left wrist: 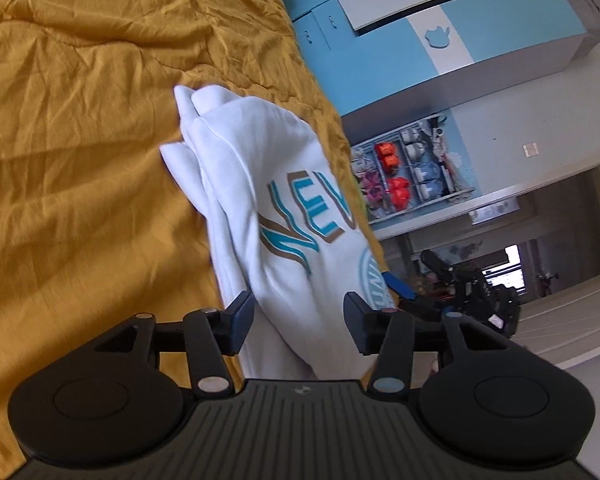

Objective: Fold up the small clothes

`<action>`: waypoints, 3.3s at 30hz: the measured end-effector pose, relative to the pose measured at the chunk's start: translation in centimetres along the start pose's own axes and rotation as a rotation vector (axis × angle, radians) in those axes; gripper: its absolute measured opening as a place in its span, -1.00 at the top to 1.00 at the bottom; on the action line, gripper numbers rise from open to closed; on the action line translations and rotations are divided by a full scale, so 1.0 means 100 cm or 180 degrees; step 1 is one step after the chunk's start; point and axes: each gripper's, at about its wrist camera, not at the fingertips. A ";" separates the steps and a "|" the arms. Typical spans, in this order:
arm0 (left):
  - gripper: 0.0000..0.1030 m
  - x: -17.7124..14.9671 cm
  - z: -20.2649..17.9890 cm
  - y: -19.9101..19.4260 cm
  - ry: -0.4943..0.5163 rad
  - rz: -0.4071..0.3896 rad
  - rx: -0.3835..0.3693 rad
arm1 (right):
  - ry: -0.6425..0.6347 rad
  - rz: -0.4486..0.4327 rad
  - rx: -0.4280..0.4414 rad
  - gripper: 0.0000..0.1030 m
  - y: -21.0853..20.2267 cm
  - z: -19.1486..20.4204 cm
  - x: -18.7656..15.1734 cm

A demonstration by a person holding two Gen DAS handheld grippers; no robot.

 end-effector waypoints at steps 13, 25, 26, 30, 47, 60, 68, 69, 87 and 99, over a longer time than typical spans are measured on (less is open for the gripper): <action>-0.10 -0.041 0.024 0.042 -0.0501 0.0051 0.0049 | -0.0023 0.0493 -0.0128 0.09 0.009 -0.002 -0.062; 0.50 -0.043 -0.002 0.044 -0.0568 0.0107 -0.0246 | 0.0319 0.0428 -0.0016 0.46 -0.020 -0.002 -0.031; 0.50 -0.045 -0.002 0.048 -0.0500 0.0147 -0.0120 | 0.0313 0.0467 -0.0081 0.46 -0.019 -0.002 -0.030; 0.48 -0.052 0.002 0.055 -0.0379 0.0200 0.0095 | 0.0085 0.0625 -0.0663 0.36 -0.004 -0.003 -0.043; -0.61 -0.123 -0.111 -0.039 0.1608 -0.0432 0.2024 | -0.1191 -0.0725 -0.1888 -0.59 -0.094 0.132 -0.171; -0.39 -0.152 -0.157 -0.042 0.1698 -0.0692 0.2307 | -0.1680 -0.0014 -0.1931 -0.58 -0.041 0.189 -0.311; -0.25 -0.165 -0.149 -0.026 0.1601 -0.0506 0.2366 | -0.1619 0.0046 -0.1989 -0.58 -0.037 0.190 -0.310; -0.25 -0.166 -0.149 -0.026 0.1602 -0.0508 0.2364 | -0.1619 0.0038 -0.1988 -0.58 -0.037 0.189 -0.310; -0.25 -0.171 -0.158 -0.027 0.1682 -0.0731 0.2290 | -0.1631 -0.0215 -0.1903 -0.58 -0.044 0.186 -0.309; -0.25 -0.169 -0.153 -0.028 0.1633 -0.0650 0.2334 | -0.1671 -0.0268 -0.1877 -0.58 -0.041 0.186 -0.312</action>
Point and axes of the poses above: each gripper's, at about its wrist camera, not at the fingertips, and y roughly the way its jaws point, z to its left, x to its top, and after that the axes turned 4 degrees about y, right-handed
